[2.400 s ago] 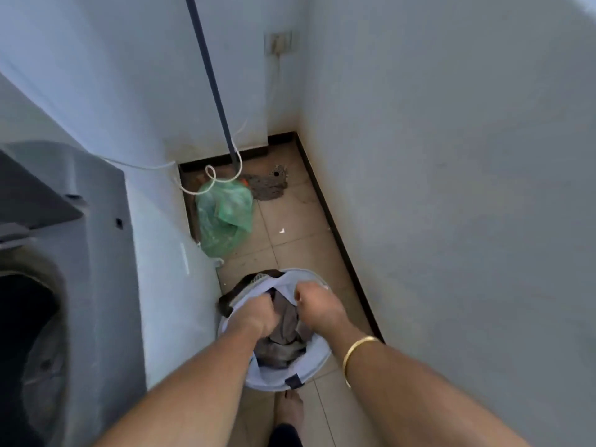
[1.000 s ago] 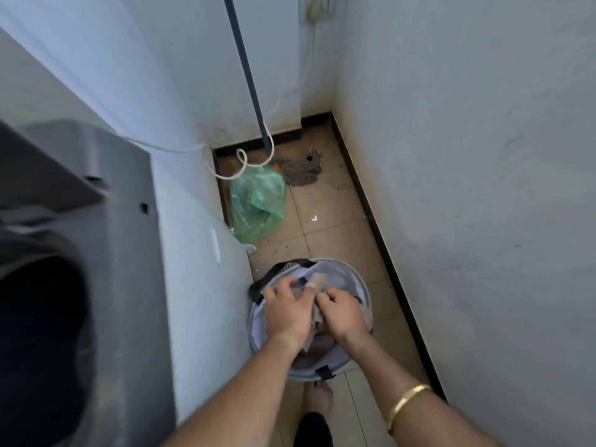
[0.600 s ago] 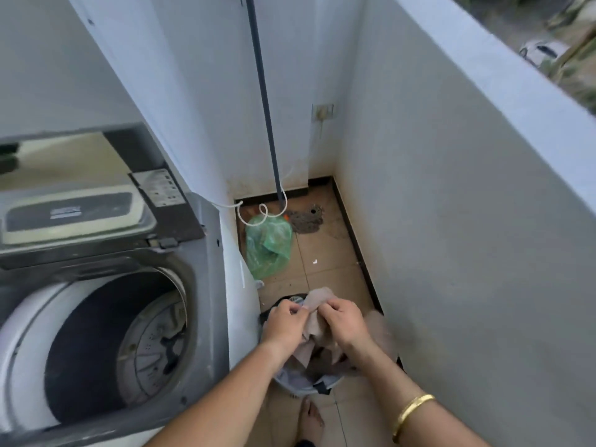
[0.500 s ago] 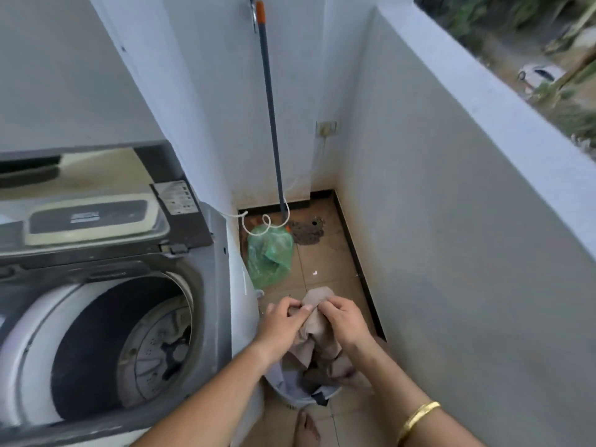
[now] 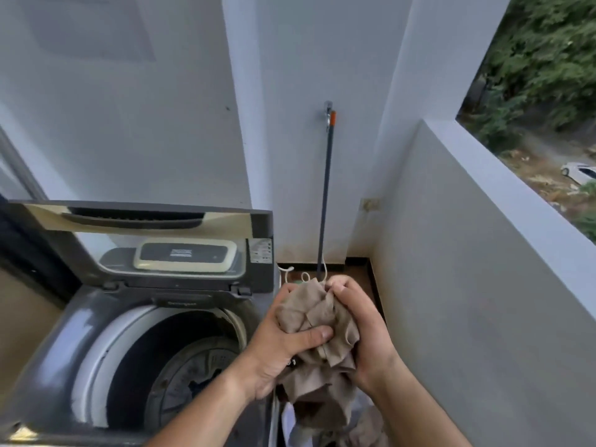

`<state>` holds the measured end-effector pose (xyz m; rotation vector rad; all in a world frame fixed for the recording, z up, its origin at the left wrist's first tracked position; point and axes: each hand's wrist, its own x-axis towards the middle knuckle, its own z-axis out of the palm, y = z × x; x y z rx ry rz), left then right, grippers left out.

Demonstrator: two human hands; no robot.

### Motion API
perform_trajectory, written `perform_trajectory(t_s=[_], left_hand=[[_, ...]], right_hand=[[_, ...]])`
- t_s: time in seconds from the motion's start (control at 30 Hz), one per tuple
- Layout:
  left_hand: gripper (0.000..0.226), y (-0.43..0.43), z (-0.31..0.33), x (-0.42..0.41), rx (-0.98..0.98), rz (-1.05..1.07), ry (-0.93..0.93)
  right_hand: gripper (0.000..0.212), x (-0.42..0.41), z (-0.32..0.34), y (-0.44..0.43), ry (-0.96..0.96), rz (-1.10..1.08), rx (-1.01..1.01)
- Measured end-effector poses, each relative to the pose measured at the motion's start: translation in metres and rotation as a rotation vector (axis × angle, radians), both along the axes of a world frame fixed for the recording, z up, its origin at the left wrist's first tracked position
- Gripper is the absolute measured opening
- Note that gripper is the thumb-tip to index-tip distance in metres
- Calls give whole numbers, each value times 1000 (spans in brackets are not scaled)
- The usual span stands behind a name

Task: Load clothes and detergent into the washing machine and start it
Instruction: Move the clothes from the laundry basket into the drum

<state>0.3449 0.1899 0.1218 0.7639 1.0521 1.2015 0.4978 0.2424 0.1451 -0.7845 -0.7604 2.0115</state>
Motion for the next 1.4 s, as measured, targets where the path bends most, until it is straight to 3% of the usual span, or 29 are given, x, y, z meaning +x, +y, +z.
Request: perform_trajectory(t_s=[0.1,0.2,0.27,0.37,0.47,0.6,0.73,0.8,0.87,0.93,1.03,1.13,1.27,1.4], left_hand=[[58,-7,23,-19,83,126,126],[44,-12,39,-51,162,232,11],[37,-17,55,-80,201,231,-108],[34,-20,73,-113,151,234,-294],[37,-23,75,-150,185,288,-339],[47,-38,64,-198,258,404,-78],[53,-61,59,-235,427,252,378],[86,-71,66,-256,487,86,483],[129,-78,71,-269,496,-86,597],[142,-81,74,-275,490,-145,719],[111,-80,78,-286,571,-84,934],[82,-74,87,-302,673,-16,1180],[60,-68,107,-315,740,100,1151],[53,-65,121,-323,720,306,1236]], right_hand=[[26,-20,11,-3,-325,-168,414],[51,-43,10,-11,-578,-180,726],[75,-62,8,-18,-566,-35,728],[94,-89,6,-33,-389,238,496],[72,-132,8,-51,-405,223,454],[43,-188,29,-55,-223,41,238],[39,-234,48,-48,-44,-64,33],[45,-256,52,-51,57,-58,-84],[37,-273,55,-56,109,-62,-149],[32,-285,59,-57,169,-91,-223],[49,-293,60,-66,190,-131,-252],[53,-294,61,-78,81,-147,-156],[51,-301,63,-91,-133,-158,1],[57,-311,70,-95,-224,-127,132]])
